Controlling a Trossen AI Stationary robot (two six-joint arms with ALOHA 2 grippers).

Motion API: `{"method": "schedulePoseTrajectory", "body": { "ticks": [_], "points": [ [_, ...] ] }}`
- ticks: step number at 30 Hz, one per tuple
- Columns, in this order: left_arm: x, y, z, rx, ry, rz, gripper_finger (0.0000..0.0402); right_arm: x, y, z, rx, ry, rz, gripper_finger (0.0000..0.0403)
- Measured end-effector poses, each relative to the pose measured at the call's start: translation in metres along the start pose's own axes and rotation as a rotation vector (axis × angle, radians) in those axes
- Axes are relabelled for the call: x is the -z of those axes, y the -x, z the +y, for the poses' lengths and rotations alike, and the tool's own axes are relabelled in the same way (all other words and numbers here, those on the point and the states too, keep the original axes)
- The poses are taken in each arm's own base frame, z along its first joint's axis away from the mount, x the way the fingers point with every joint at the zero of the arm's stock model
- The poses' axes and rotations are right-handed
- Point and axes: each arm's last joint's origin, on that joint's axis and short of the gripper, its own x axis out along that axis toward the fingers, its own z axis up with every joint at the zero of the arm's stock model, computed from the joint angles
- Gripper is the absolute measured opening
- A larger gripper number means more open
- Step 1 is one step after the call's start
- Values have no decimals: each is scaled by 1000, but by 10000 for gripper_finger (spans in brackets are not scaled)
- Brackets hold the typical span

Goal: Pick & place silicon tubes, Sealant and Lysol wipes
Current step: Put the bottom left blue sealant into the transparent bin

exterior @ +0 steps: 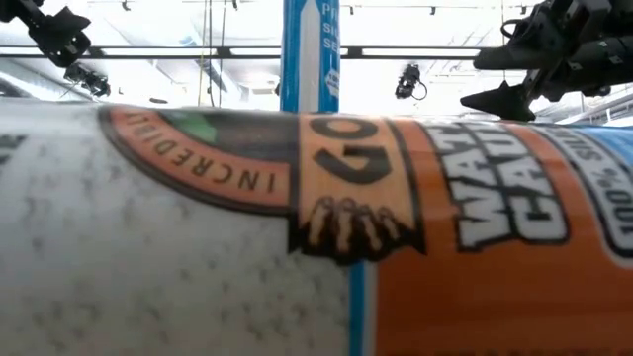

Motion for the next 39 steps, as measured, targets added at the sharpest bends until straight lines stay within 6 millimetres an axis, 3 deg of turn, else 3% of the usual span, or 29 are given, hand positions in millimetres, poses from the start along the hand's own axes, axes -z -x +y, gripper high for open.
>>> {"method": "schedulePoseTrajectory", "body": {
  "ticks": [4,12,18,25,29,33,36,39],
  "points": [
    [-20,2,-8,-10,-42,118,291,0,0,0,-4,-21,1,272],
    [-58,2,-24,24,49,348,291,0,0,0,-3,-46,6,272],
    [-63,-5,-27,-7,180,564,291,0,0,0,-1,-61,6,272],
    [-60,-27,-32,-30,298,755,291,0,0,0,0,-61,6,272],
    [-71,-36,-44,0,265,803,283,0,0,0,-3,-61,1,272],
    [-101,-38,-63,19,204,769,266,0,0,0,-3,-66,1,272],
    [-117,-34,-74,-74,160,795,253,0,0,0,-3,-73,0,272],
    [-120,-41,-84,-186,115,836,242,0,0,0,-3,-73,1,272]
  ]
}}
